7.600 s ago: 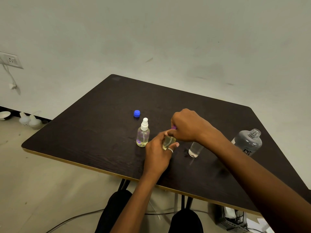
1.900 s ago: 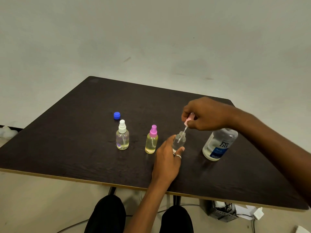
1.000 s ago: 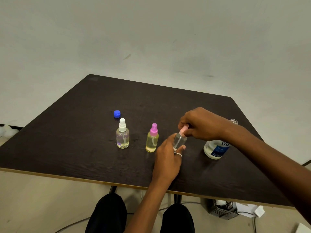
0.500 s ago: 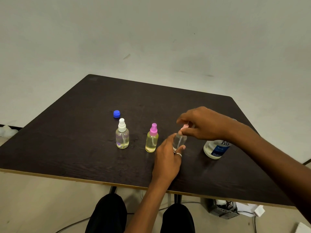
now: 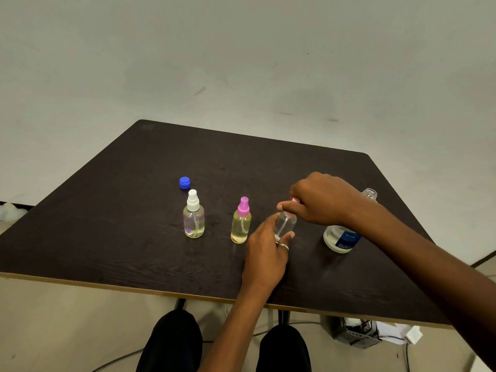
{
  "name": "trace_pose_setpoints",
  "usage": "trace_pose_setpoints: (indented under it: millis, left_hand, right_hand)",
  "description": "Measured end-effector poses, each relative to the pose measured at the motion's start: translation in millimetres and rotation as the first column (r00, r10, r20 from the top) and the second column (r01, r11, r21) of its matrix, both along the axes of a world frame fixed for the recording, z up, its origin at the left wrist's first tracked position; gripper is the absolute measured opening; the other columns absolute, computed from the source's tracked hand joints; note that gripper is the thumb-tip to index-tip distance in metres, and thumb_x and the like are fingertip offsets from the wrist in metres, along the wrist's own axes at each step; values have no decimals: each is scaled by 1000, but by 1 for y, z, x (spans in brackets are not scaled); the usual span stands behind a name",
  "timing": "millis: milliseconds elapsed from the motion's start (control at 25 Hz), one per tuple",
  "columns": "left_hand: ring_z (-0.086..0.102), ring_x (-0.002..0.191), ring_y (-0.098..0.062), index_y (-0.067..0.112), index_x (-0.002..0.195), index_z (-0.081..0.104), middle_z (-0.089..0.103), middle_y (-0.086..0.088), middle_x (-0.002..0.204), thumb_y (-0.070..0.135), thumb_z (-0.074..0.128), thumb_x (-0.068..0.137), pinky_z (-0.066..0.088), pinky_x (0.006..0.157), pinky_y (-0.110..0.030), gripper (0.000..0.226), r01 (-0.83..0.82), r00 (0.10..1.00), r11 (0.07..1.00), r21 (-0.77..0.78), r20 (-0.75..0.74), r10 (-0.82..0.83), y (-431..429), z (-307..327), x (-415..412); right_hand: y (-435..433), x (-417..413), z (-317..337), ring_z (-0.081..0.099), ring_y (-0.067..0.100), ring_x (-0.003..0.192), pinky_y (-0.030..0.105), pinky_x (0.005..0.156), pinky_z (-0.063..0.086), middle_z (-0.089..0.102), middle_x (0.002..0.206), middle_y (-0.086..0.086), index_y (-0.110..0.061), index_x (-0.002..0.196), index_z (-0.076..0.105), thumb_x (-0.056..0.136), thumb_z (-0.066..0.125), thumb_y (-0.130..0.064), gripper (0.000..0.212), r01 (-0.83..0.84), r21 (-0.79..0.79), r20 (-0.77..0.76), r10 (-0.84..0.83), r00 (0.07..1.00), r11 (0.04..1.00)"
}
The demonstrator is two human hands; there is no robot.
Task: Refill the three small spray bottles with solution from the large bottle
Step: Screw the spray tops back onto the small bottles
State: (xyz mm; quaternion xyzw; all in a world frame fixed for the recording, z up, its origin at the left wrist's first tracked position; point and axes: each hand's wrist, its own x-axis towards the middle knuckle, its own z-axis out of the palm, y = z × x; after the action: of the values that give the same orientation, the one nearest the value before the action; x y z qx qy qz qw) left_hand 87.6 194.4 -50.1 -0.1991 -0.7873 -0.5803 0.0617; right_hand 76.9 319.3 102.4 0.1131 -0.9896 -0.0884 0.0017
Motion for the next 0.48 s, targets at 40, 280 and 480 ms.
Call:
trace_pose_setpoints:
  millis: [40, 280, 480]
  left_hand:
    - [59, 103, 6, 29, 130, 56, 64, 17, 117, 27, 67, 94, 45, 82, -6, 37, -3, 1000, 1000, 2, 0, 3, 0, 0, 0]
    - [60, 103, 4, 28, 133, 55, 64, 17, 117, 28, 67, 94, 47, 84, -10, 41, -12, 1000, 1000, -5, 0, 12, 1, 0, 0]
    - [60, 111, -1, 23, 137, 54, 65, 10, 123, 29, 66, 95, 50, 90, -15, 45, -16, 1000, 1000, -17, 2, 16, 0, 1, 0]
  right_hand:
    - [-1, 1, -2, 53, 10, 55, 29, 55, 47, 52, 59, -6, -25, 61, 50, 91, 36, -65, 52, 15, 26, -33, -15, 999, 1000]
    - [7, 5, 8, 63, 5, 73, 31, 71, 56, 68, 85, -10, -25, 99, 68, 93, 34, -60, 49, -63, -160, 65, 75, 995, 985]
    - [11, 2, 6, 61, 3, 89, 23, 82, 50, 66, 102, -13, -24, 112, 68, 92, 61, -21, 22, -133, -242, 165, 175, 971, 961]
